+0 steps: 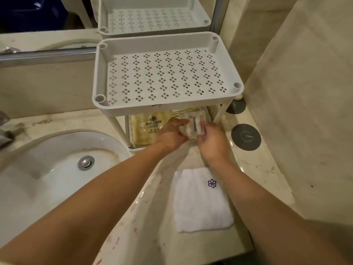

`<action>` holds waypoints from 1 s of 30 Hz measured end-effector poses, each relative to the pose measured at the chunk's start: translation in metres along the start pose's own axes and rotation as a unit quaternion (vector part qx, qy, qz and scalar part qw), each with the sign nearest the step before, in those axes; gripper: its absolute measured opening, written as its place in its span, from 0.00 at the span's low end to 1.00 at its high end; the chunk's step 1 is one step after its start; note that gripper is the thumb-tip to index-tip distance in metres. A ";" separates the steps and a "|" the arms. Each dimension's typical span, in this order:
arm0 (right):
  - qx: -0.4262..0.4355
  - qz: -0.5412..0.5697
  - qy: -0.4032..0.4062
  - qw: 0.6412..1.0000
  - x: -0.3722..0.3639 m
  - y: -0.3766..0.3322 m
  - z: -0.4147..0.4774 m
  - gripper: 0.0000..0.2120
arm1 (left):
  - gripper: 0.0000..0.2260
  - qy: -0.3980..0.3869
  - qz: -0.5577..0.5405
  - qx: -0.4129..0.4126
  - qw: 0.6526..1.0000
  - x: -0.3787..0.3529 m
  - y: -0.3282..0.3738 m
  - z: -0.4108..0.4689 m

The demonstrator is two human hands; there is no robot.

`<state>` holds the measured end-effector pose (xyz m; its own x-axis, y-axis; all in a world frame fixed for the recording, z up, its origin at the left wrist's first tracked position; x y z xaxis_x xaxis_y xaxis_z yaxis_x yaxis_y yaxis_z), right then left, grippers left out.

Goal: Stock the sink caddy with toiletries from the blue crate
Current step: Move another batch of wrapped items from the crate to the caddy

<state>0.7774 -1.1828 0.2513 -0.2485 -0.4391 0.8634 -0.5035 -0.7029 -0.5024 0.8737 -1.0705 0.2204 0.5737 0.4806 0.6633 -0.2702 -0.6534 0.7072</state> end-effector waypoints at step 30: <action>0.015 -0.192 -0.157 0.969 -0.034 0.013 0.004 0.19 | 0.14 0.038 -0.029 0.071 0.996 -0.021 -0.012 0.014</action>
<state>0.7824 -1.1796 0.2150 0.2185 -0.2867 0.9328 -0.4833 -0.8622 -0.1518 0.8756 -1.0807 0.1944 0.5228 0.5597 0.6430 -0.1237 -0.6965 0.7068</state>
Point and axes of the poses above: each hand's wrist, its own z-axis towards the middle knuckle, its own x-axis out of the back of the hand, y = z × x, the point moved 8 cm from there along z, towards the middle knuckle, and after that the axes turned 1 degree about x, right-handed, at the moved point
